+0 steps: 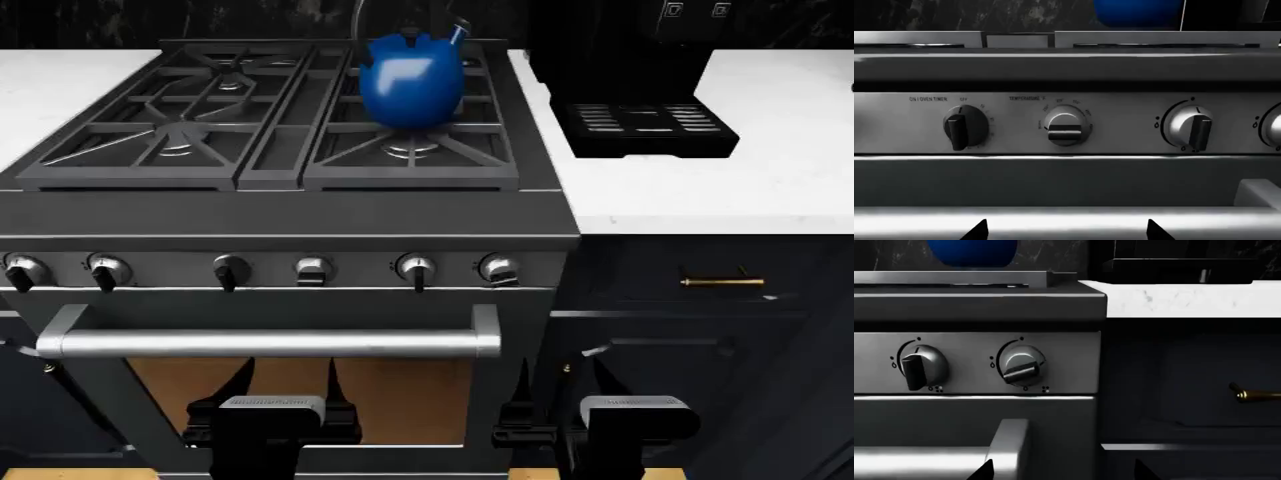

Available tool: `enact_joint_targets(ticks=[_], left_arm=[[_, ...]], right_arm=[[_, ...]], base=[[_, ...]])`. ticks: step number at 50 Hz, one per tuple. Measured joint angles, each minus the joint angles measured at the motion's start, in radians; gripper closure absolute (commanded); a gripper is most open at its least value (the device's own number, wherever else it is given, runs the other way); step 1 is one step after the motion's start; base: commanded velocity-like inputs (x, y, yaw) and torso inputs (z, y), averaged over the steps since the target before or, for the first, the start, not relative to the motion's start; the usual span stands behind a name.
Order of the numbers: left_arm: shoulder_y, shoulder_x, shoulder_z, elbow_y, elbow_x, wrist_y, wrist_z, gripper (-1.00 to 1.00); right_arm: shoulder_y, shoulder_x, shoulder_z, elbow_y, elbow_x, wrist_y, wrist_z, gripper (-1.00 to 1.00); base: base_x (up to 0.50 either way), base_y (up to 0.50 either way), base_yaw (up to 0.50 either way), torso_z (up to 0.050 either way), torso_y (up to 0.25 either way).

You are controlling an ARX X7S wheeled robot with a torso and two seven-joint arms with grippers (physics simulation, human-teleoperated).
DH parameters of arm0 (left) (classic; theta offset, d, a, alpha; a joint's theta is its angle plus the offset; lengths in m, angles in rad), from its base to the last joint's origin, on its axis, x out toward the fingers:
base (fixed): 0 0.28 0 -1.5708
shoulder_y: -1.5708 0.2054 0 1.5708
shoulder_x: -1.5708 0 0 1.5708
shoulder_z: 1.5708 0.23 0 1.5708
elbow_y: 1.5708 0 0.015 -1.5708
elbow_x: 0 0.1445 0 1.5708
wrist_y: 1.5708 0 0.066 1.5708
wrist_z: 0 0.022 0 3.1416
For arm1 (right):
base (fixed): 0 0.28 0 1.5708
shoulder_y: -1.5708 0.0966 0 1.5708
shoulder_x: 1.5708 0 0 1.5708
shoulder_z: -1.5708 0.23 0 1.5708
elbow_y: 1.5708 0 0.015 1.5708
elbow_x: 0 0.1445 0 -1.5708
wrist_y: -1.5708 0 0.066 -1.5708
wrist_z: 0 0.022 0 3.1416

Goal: Turn off the front right burner of the stove.

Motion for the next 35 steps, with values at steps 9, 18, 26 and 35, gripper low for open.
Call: enact_joint_targets(ticks=[9, 18, 26, 35], left_arm=[[0.000, -0.018, 0.022, -0.004, -0.015, 0.005, -0.016, -1.00], [0.000, -0.038, 0.044, -0.008, -0.040, 0.018, -0.031, -1.00], [0.000, -0.052, 0.062, -0.012, -0.057, 0.027, -0.044, -1.00], [0.002, -0.068, 0.083, -0.014, -0.071, 0.034, -0.052, -1.00]], right_arm=[[0.001, 0.015, -0.018, 0.000, 0.020, 0.001, 0.019, -1.00], [0.005, 0.033, -0.038, 0.002, 0.046, -0.002, 0.041, -1.00], [0.006, 0.048, -0.054, 0.002, 0.067, -0.005, 0.057, -1.00], [0.007, 0.062, -0.069, 0.003, 0.087, -0.010, 0.071, -1.00]], base=[[0.00, 0.00, 0.00, 0.000, 0.000], [0.00, 0.00, 0.00, 0.000, 0.000], [0.00, 0.00, 0.00, 0.000, 0.000], [0.00, 0.00, 0.00, -0.030, 0.000]])
